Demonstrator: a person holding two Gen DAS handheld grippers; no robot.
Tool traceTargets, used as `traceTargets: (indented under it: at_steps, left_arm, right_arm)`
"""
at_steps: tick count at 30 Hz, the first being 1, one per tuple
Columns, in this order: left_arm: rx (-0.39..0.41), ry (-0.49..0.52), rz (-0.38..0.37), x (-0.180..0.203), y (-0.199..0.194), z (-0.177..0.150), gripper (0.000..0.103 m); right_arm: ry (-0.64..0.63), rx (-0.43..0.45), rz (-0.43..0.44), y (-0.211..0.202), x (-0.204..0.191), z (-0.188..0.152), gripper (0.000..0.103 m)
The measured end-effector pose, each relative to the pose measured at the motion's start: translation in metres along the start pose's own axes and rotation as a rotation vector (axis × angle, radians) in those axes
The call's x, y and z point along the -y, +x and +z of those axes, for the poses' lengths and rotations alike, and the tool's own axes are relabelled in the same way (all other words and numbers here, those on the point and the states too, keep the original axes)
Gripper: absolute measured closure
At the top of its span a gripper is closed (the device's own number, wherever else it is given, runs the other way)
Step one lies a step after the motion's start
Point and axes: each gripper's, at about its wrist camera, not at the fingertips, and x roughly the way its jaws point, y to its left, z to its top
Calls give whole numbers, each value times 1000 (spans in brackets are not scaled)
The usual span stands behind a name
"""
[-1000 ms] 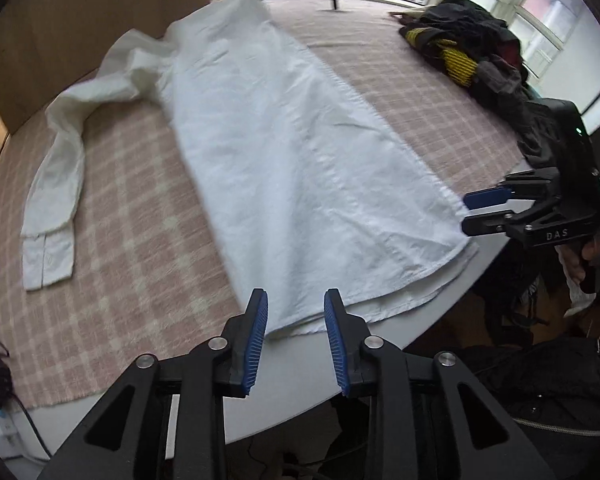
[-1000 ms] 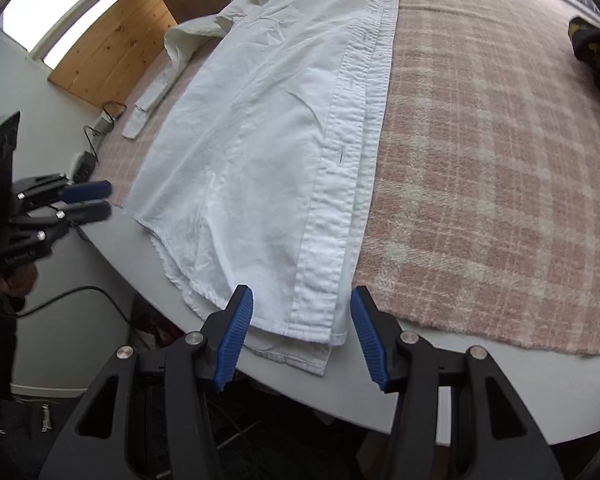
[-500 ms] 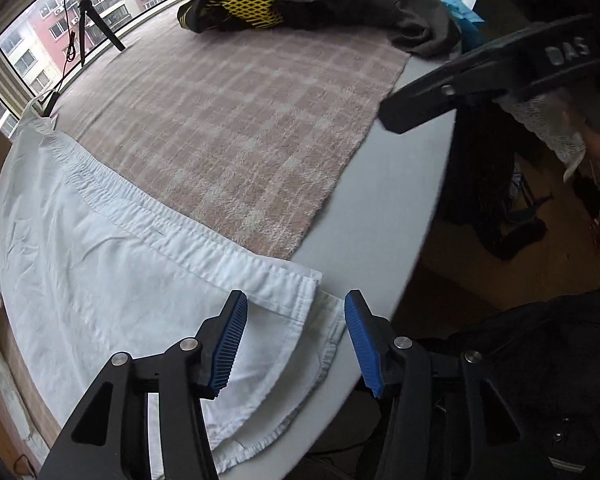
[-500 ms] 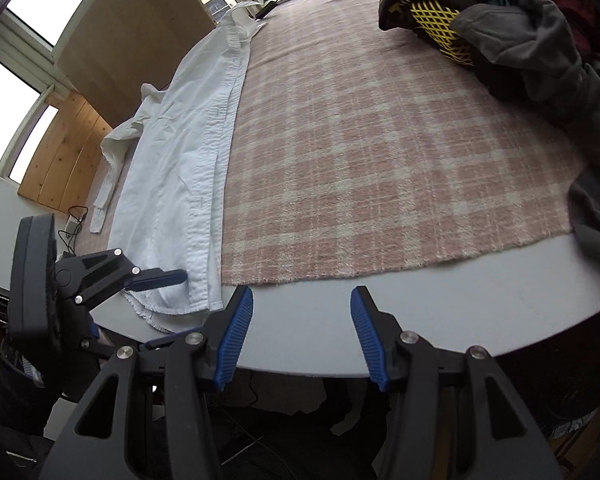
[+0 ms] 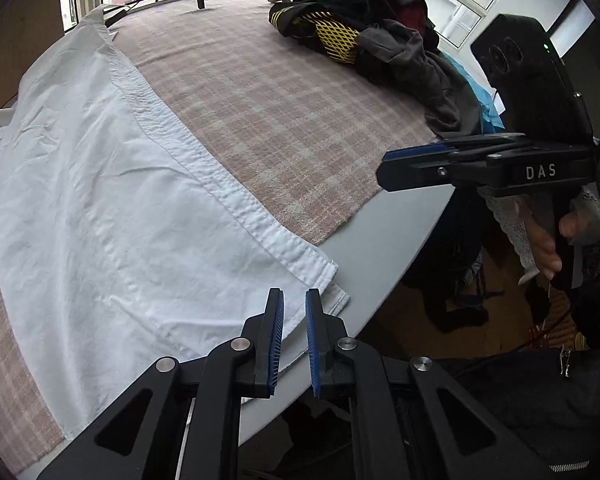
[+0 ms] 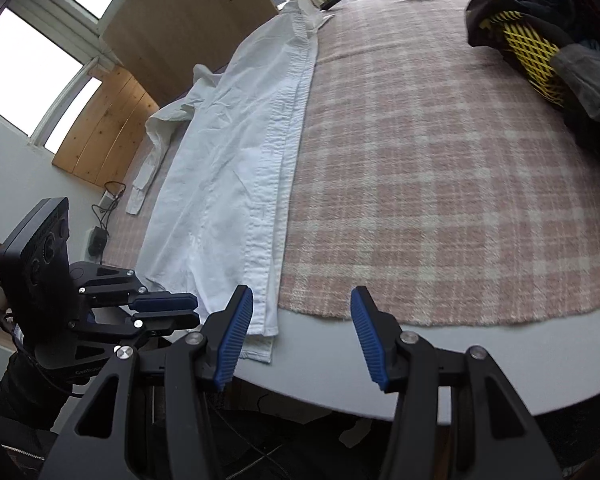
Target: Fold clothes
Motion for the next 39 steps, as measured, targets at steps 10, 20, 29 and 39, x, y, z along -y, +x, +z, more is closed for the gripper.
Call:
traceTargets:
  at_steps: [10,20,29,39]
  left_arm:
    - [-39,2,142,-6,9,-19,90]
    - [-24,-51,142,-15,8,-26,84]
    - [8,-51,105,-8,9,-20,74]
    - [19,13,103,17,21,-10,62]
  right_arm:
    - [-160,-125,54,61,-29,31,62]
    - [-283,-150,-11,115,-51,75,63]
    - [-377,-208,-48,118,-62,68,94]
    - [-316,-207,14,101,-67,89,96]
